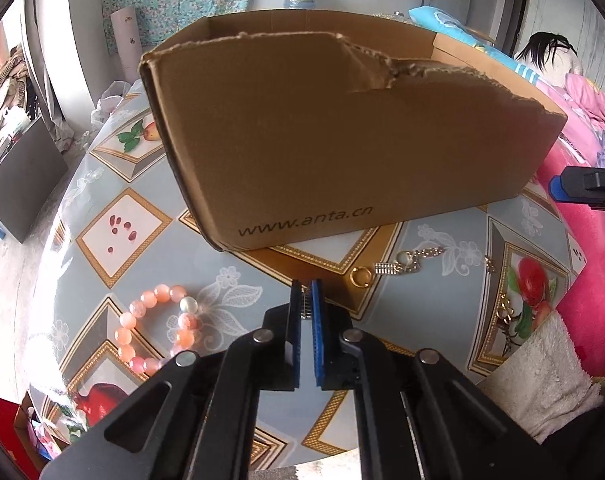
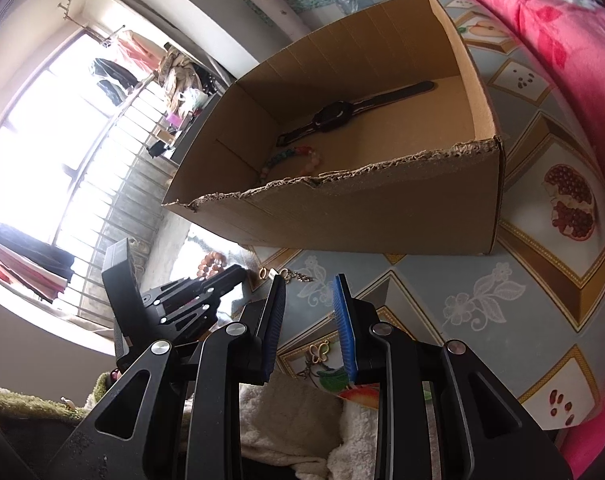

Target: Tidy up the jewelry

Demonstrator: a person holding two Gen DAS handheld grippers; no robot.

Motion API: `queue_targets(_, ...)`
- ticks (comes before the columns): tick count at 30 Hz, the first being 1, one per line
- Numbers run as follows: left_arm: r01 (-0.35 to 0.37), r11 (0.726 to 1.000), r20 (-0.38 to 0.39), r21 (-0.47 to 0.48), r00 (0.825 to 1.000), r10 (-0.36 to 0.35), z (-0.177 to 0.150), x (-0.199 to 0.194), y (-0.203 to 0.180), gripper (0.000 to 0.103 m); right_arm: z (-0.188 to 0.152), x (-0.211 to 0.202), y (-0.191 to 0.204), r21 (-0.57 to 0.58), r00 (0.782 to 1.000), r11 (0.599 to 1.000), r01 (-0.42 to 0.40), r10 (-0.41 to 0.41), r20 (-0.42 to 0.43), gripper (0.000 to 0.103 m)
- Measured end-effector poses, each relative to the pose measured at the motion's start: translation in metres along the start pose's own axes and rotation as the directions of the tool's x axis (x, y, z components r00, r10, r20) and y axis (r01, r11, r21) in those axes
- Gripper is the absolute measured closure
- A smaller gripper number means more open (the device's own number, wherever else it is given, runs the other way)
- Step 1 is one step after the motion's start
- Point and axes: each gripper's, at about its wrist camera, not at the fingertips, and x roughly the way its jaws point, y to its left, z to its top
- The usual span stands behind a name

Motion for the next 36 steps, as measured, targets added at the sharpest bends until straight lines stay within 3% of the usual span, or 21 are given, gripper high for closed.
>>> queue_targets(5,0.007,0.998,0.034,-0.065,0.999,-0.005,-0.002,-0.008,-0.003,0.099,0.0,0.01,0.018,-0.138,0.999,0.989,0.053,-0.05,0.02,0.077)
queue_targets(10,0.002,0.991,0.066,-0.131,0.998,0.007,-0.003,-0.02,0.006,0.099,-0.001,0.043,0.052,-0.333,0.999,0.942,0.045,-0.045,0.008,0.074)
queue_targets(13,-0.006,0.988,0.067,-0.153,0.998,0.016,-0.005,-0.023,0.012,0.099,-0.005,0.067,0.075,-0.462,0.999,0.887,0.013,-0.027,-0.024,0.074)
queue_targets(18,0.006,0.984,0.06,-0.177,0.998,0.005,-0.007,-0.022,0.016,0.099,-0.011,0.104,0.095,-0.648,0.996,0.762,0.016,-0.069,-0.057,0.074)
queue_targets(23,0.018,0.984,0.058,-0.176,0.998,-0.008,-0.006,-0.02,0.018,0.099,-0.007,0.124,0.092,-0.737,0.991,0.676,-0.009,-0.093,-0.098,0.076)
queue_targets(27,0.024,0.984,0.06,-0.174,0.998,-0.014,-0.005,-0.019,0.02,0.099,-0.005,0.136,0.086,-0.774,0.984,0.632,-0.036,-0.115,-0.14,0.08)
queue_targets(32,0.025,0.984,0.051,-0.175,0.999,-0.016,-0.002,-0.013,0.022,0.099,-0.005,0.142,0.083,-0.795,0.981,0.604,-0.058,-0.114,-0.158,0.085)
queue_targets(36,0.029,0.985,0.047,-0.172,0.999,-0.021,0.0,-0.009,0.024,0.099,-0.002,0.142,0.086,-0.79,0.979,0.608,-0.08,-0.1,-0.175,0.088)
